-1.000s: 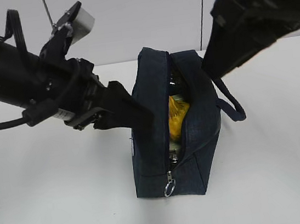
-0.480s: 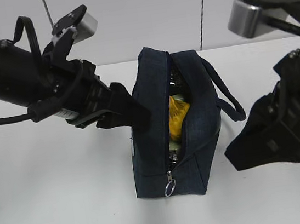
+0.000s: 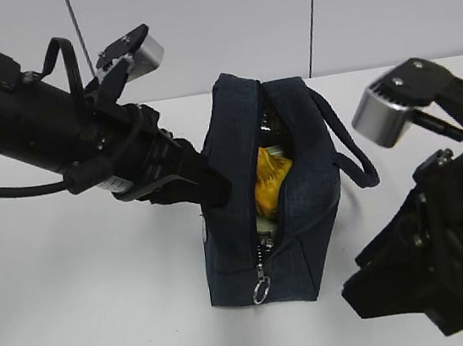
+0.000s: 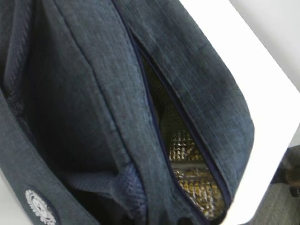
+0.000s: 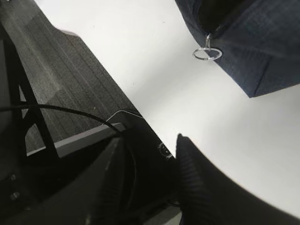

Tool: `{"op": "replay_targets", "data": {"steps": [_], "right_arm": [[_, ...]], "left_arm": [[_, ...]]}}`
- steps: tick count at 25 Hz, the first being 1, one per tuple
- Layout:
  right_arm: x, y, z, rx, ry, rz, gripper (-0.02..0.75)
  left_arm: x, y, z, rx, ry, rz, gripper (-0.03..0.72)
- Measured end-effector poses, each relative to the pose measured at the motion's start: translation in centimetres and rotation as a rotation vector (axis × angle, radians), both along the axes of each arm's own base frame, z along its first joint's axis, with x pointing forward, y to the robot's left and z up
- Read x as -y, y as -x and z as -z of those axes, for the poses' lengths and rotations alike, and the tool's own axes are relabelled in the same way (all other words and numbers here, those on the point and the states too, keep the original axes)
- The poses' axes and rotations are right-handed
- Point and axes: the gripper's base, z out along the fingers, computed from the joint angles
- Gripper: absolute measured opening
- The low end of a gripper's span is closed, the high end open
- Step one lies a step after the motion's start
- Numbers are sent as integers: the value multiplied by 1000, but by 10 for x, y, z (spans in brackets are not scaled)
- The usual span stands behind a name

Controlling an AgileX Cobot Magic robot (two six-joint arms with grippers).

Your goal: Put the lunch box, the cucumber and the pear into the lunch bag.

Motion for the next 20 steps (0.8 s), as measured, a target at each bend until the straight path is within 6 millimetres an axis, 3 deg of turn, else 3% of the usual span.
{"op": "replay_targets", "data": {"steps": [9, 14, 20], "right_arm": [[3, 8, 30, 39, 5, -64, 248], [3, 7, 29, 56, -5, -59, 240], [-2, 7, 25, 26, -78, -21, 240]], "left_arm": [[0, 2, 0, -19, -2, 21, 113], [0, 2, 0, -19, -3, 21, 107], [0, 2, 1, -20, -2, 20, -8]]}}
